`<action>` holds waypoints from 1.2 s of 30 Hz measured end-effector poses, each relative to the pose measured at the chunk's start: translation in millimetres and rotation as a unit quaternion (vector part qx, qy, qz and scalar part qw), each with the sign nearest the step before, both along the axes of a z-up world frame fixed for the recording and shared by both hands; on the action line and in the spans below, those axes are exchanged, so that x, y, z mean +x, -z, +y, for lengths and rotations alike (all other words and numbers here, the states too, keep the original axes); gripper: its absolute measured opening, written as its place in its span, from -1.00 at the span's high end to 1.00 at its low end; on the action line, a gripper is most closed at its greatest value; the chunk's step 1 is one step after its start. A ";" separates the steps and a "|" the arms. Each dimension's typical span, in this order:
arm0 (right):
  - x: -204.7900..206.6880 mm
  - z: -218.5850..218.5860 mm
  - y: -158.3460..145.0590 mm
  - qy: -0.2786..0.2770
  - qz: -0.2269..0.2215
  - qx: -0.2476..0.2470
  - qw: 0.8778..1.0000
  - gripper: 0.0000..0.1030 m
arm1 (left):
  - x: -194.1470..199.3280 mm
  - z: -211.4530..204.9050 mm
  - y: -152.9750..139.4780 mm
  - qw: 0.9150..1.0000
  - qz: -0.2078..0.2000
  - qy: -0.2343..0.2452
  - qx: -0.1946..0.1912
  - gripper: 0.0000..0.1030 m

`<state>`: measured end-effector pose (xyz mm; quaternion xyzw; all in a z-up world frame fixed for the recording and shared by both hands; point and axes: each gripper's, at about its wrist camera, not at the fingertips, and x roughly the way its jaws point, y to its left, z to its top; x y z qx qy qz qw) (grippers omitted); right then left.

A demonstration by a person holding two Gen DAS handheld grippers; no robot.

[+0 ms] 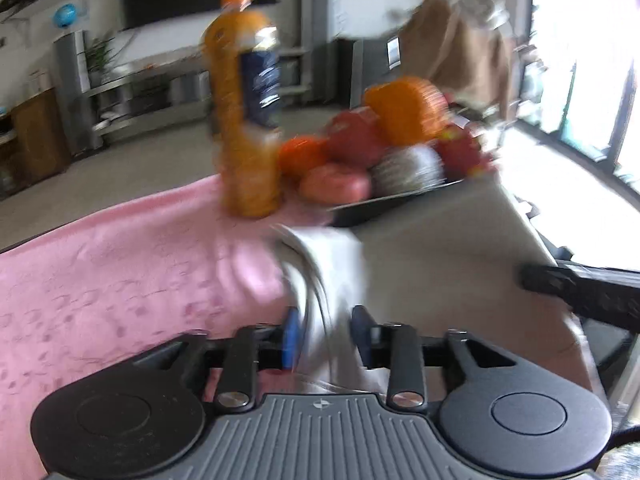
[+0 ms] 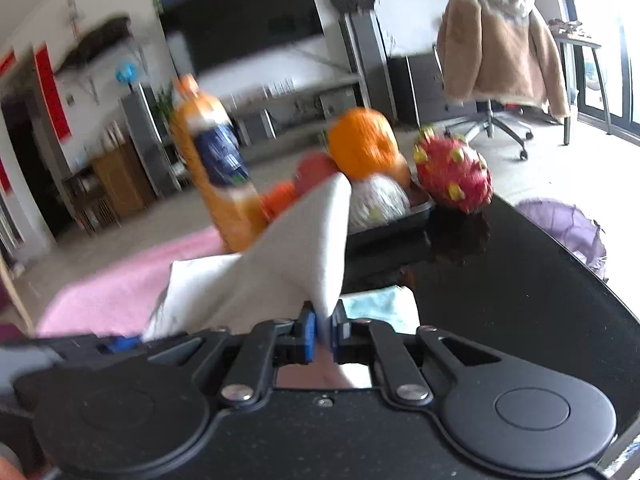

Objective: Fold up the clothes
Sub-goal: 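Carry the folded hoodie onto the black table and lower it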

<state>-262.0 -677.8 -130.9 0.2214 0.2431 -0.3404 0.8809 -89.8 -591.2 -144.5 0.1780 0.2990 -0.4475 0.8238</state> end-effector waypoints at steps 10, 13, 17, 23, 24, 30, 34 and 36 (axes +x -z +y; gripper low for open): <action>-32.6 18.1 4.1 -0.012 0.018 0.012 1.000 0.89 | -10.4 36.6 3.8 0.999 0.011 0.053 0.006 0.49; -19.1 28.4 16.8 -0.025 0.091 0.014 0.995 0.88 | -24.3 22.5 24.8 0.996 0.018 0.069 0.057 0.37; -25.3 33.9 33.3 -0.012 0.153 0.072 0.985 0.86 | -28.0 24.0 35.6 0.992 0.028 0.065 0.106 0.33; -46.8 61.9 3.5 -0.021 0.194 0.088 0.977 0.71 | -35.6 41.9 0.1 0.985 0.038 0.065 0.153 0.19; -49.9 65.7 -9.9 -0.014 0.181 0.074 0.981 0.65 | -37.1 46.2 -11.0 0.986 0.042 0.062 0.148 0.05; -61.8 91.3 -104.7 0.019 0.092 0.038 0.995 0.04 | -61.7 82.7 -87.7 0.993 0.028 0.068 0.095 -0.59; -61.8 118.7 -143.9 0.024 0.106 0.020 0.994 -0.54 | -76.7 108.2 -123.0 0.994 0.034 0.074 0.066 -0.75; -62.6 133.1 -155.1 0.029 0.114 0.020 0.993 -0.64 | -83.1 120.2 -134.3 0.994 0.044 0.083 0.058 -0.82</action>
